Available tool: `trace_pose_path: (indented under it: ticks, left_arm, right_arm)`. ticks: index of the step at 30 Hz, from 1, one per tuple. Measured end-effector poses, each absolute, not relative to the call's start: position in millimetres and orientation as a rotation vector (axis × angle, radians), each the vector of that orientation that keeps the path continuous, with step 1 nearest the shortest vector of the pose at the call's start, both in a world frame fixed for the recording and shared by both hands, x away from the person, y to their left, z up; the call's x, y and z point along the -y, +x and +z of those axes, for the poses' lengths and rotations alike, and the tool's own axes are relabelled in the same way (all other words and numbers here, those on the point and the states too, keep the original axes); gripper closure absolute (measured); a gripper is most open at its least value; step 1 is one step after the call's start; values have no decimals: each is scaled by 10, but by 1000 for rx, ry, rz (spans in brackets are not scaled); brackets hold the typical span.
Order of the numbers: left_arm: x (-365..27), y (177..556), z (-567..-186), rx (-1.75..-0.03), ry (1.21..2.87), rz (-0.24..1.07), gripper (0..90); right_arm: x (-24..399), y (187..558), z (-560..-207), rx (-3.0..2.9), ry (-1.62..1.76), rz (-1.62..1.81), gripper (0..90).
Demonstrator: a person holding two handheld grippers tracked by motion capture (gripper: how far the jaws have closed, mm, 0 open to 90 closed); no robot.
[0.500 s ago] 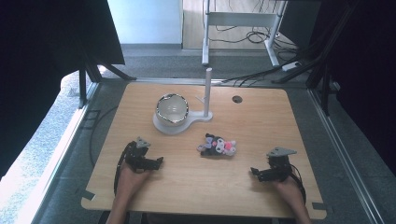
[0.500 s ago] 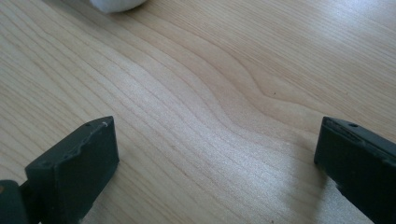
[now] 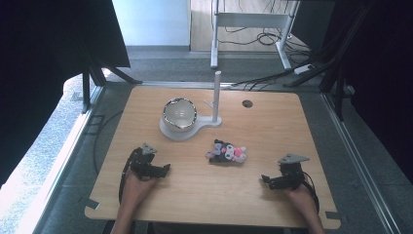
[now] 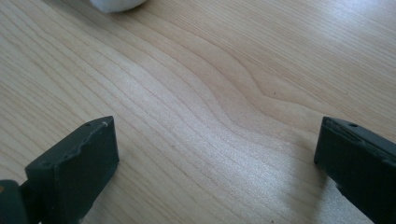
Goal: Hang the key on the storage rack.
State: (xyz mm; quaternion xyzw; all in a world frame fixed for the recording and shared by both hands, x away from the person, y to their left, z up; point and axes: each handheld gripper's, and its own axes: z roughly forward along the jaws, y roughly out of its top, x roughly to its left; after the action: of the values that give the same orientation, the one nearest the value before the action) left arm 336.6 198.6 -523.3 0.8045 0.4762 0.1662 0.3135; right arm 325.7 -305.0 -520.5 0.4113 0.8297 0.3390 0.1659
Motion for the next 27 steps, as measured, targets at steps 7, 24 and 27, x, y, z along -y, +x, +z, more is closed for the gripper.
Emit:
trace_pose_path:
  ticks: [7,24,27]
  left_arm:
    - [-1985,3366,-5233,-1256,2121,439,7]
    - [-1985,3366,-5233,-1256,2122,439,7]
    - [-1985,3366,-5233,-1256,2121,439,8]
  right_arm:
    - [3050,3257,-5204,-2363,1172,965,0]
    - [3062,3271,-5164,-2365,1187,934,4]
    - [3073,3264,-5133,-2371,1180,936,4]
